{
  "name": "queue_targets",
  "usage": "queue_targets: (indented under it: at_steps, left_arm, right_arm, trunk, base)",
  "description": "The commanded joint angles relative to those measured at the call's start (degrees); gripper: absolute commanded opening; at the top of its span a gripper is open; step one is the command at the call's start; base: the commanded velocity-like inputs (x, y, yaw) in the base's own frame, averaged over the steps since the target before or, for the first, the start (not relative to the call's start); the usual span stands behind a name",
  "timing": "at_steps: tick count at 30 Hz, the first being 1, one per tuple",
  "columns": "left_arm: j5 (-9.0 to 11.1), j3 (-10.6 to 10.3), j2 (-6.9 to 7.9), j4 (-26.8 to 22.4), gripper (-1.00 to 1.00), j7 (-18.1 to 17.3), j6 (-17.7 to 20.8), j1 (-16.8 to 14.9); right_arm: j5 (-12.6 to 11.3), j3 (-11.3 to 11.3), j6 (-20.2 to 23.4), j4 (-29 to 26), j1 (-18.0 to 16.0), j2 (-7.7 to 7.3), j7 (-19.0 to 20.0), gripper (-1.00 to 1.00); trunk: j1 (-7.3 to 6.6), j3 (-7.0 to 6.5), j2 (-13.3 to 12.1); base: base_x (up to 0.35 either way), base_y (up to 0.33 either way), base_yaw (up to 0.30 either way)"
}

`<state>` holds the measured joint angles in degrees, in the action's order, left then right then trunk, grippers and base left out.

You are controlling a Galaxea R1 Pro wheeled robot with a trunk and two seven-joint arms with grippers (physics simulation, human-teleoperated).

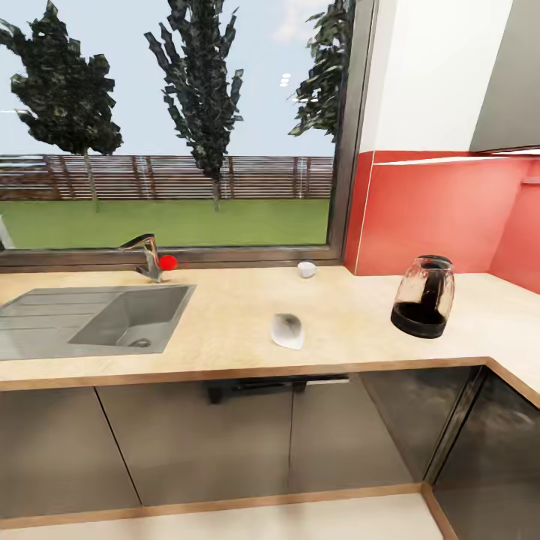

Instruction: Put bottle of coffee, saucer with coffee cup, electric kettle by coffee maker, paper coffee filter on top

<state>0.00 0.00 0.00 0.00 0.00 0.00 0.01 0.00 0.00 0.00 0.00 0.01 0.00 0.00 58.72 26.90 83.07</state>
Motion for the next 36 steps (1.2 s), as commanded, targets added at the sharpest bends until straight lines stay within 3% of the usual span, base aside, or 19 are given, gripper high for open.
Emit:
queue_targets:
  at_steps: [1, 8, 17, 22, 25, 36]
  left_arm:
    - [0.0, 0.1, -0.18, -0.3, 1.00, -0.2, -0.3, 0.2]
    - [0.1, 0.1, -0.27, -0.7, 1.00, -0.2, -0.3, 0.2]
    - [0.2, -0.2, -0.29, -0.7, 1.00, -0.1, -0.2, 0.2]
    - [0.3, 0.1, -0.41, -0.7, 1.00, 0.1, 0.0, 0.2]
    - [0.3, 1.9, -0.44, -1.3, 1.00, 0.0, 0.0, 0.2]
    - [0.3, 2.2, -0.41, -1.4, 1.00, -0.1, -0.1, 0.1]
  right_arm:
    - [0.2, 0.1, -0.2, -0.3, -0.1, 0.33, 0.1, 1.00]
    - [-0.1, 0.0, -0.2, -2.1, -0.1, 2.11, 0.1, 1.00]
    - [-0.1, -0.3, -0.2, -4.8, -0.1, 2.29, -0.1, 1.00]
    - [-0.1, -0.2, -0.2, -4.8, -0.1, 2.29, -0.2, 1.00]
    - [0.0, -0.2, -0.2, -4.8, -0.1, 2.29, -0.2, 1.00]
    - [0.0, -0.2, -0.2, -4.9, -0.1, 2.29, -0.2, 1.00]
  trunk:
    - [0.00, 0.03, 0.0]
    - [0.00, 0.03, 0.0]
    - [0.00, 0.14, 0.0]
    - [-1.09, -0.49, -2.0]
    - [-1.75, -1.00, -3.2]
    - [-4.17, -2.97, -7.6]
  base:
    - [0.000, 0.000, 0.000]
    - [0.000, 0.000, 0.000]
    - [0.000, 0.000, 0.043]
    - [0.000, 0.000, 0.190]
    - [0.000, 0.000, 0.030]
    - [0.000, 0.000, 0.002]
